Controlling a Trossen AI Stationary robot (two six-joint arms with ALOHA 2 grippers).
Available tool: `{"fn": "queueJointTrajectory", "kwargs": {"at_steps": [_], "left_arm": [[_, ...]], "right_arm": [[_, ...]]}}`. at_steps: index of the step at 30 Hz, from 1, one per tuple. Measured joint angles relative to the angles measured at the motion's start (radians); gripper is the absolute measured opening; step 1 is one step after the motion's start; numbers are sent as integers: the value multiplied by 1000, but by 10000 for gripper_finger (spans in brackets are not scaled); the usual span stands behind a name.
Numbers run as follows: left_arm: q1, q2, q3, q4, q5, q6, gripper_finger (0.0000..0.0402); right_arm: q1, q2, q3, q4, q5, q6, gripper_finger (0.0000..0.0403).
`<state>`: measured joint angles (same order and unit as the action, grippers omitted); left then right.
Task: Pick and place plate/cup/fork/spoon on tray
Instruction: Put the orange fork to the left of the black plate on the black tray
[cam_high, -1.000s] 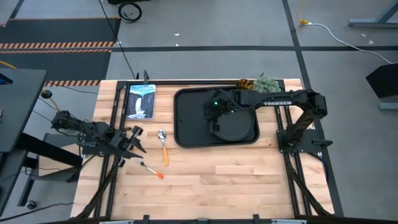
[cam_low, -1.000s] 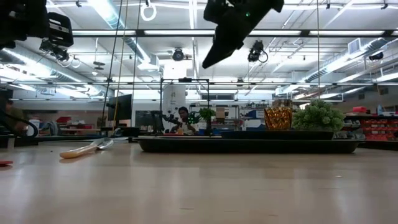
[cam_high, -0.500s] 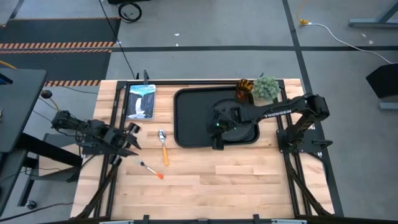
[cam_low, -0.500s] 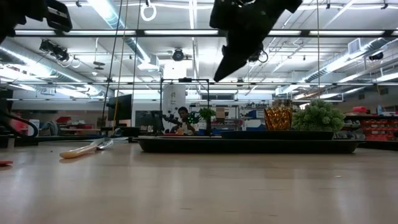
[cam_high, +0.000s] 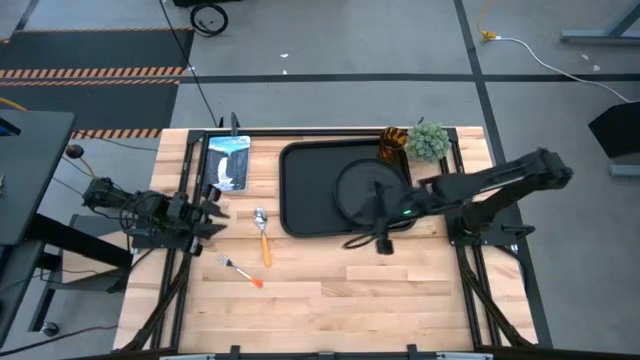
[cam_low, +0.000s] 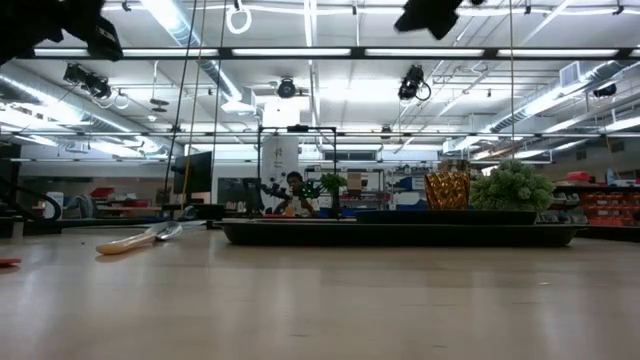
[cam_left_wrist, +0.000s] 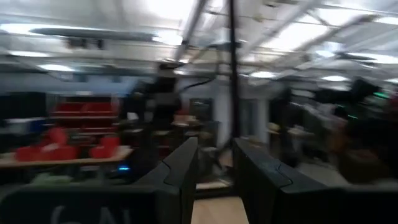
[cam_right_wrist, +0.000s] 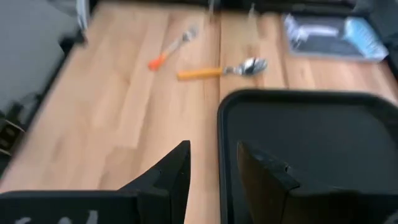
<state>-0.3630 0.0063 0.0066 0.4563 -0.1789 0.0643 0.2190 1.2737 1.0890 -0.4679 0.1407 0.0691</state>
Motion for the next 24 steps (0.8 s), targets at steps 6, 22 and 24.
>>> {"fn": "queueJointTrajectory", "kwargs": {"at_steps": [6,22,24], "left_arm": [[0,0,0,18,-295,0,110],[0,0,0,13,-414,-56,110],[0,2,0,11,-402,-142,110]], "right_arm": [[22,-212,-131,80,1,51,138],[55,-570,-436,266,0,93,138],[55,-593,-451,266,0,94,138]]}}
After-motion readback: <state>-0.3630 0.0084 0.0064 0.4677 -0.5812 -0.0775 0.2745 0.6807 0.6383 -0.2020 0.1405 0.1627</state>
